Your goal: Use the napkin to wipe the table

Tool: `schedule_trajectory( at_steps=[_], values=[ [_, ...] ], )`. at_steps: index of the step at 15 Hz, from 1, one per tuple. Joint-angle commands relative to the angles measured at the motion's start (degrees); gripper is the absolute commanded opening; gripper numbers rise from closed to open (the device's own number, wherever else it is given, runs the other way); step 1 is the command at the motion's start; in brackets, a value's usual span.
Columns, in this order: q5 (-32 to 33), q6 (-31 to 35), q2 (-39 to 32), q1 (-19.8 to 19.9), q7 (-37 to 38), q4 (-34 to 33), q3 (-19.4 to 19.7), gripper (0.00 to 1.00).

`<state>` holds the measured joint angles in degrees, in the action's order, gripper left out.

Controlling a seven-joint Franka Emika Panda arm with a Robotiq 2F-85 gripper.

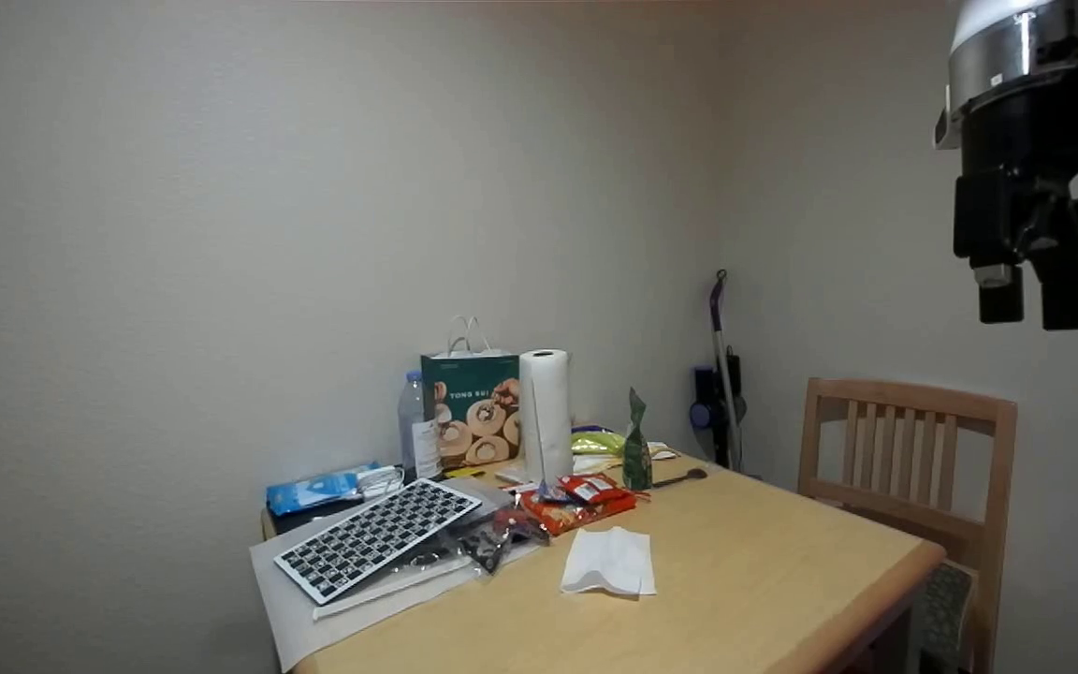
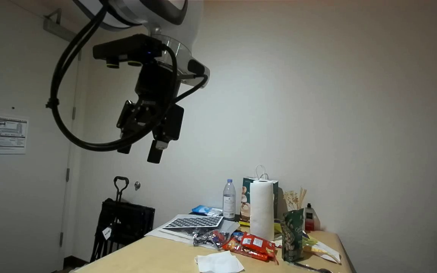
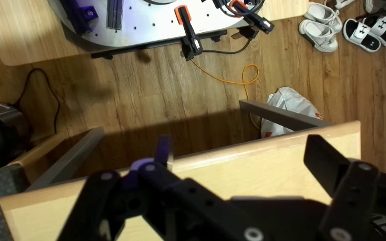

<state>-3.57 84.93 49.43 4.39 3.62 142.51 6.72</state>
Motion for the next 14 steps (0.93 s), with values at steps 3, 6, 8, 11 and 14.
schedule_trajectory(
  at_steps=[3, 6, 8, 11, 14],
  values=[
    [-0.7, 2.7, -12.9, -1.0, -0.4, -7.8, -2.3, 1.00],
    [-0.2, 2.8, -23.0, -2.3, 1.4, -15.2, -5.2, 1.00],
    [-0.1, 3.4, -18.9, -1.8, 0.0, -12.1, -4.8, 1.00],
    [0.0, 3.3, -26.4, -2.5, 0.3, -17.3, -6.0, 1.00],
    [0.0, 3.1, -27.3, -2.5, 0.3, -18.1, -5.8, 1.00]
  ],
)
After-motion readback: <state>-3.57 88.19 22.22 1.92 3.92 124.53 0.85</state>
